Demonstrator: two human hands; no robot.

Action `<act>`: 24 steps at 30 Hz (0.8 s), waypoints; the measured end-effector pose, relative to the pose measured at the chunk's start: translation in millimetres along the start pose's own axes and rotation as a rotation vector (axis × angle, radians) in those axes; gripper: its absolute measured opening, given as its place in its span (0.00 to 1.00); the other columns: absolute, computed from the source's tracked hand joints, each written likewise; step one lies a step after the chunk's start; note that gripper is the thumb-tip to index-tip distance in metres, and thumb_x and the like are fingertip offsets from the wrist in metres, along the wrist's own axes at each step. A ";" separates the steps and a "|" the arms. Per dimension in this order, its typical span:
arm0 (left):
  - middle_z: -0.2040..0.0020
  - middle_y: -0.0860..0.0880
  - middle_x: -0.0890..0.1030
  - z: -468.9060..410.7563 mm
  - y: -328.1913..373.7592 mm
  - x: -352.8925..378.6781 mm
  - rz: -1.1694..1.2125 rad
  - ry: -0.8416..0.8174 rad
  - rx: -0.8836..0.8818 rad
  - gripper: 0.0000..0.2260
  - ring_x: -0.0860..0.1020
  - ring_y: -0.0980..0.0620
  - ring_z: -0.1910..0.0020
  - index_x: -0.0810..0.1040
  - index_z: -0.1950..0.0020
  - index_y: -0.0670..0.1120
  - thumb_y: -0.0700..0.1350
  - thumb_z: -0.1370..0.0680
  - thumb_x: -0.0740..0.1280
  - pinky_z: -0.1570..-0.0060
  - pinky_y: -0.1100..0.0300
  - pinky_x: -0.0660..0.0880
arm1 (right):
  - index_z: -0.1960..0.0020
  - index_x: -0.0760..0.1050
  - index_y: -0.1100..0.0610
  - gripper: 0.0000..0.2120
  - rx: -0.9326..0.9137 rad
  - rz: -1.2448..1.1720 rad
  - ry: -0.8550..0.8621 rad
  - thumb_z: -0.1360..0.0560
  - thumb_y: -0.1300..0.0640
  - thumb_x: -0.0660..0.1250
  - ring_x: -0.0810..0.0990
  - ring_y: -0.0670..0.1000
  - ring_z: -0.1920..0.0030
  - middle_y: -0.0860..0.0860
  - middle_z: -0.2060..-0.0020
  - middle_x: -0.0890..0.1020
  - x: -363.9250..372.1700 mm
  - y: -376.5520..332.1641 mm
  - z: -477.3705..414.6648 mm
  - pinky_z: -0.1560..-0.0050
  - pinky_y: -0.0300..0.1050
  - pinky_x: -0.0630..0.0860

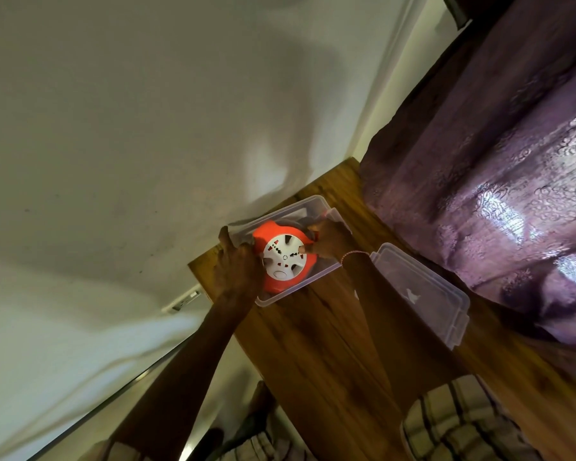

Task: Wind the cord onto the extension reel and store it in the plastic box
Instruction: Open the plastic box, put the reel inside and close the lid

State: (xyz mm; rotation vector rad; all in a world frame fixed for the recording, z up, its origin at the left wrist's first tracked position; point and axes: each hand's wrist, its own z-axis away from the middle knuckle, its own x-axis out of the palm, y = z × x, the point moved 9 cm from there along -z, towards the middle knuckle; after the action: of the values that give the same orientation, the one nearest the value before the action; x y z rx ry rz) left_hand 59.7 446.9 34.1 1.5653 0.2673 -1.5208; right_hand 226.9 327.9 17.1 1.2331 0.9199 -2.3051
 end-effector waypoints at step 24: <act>0.22 0.43 0.61 83.7 163.7 199.2 0.186 -0.536 0.401 0.38 0.61 0.41 0.23 0.52 0.19 0.47 0.51 0.23 0.69 0.27 0.42 0.65 | 0.28 0.70 0.62 0.29 0.918 -0.320 0.572 0.28 0.61 0.69 0.80 0.68 0.38 0.65 0.36 0.80 54.8 263.4 250.3 0.38 0.62 0.78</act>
State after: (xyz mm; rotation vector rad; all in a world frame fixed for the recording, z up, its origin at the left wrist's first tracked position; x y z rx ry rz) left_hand 159.9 211.1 -54.3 1.3582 -0.5004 -1.8475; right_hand 202.2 -36.2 -25.5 2.3365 0.1373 -2.7893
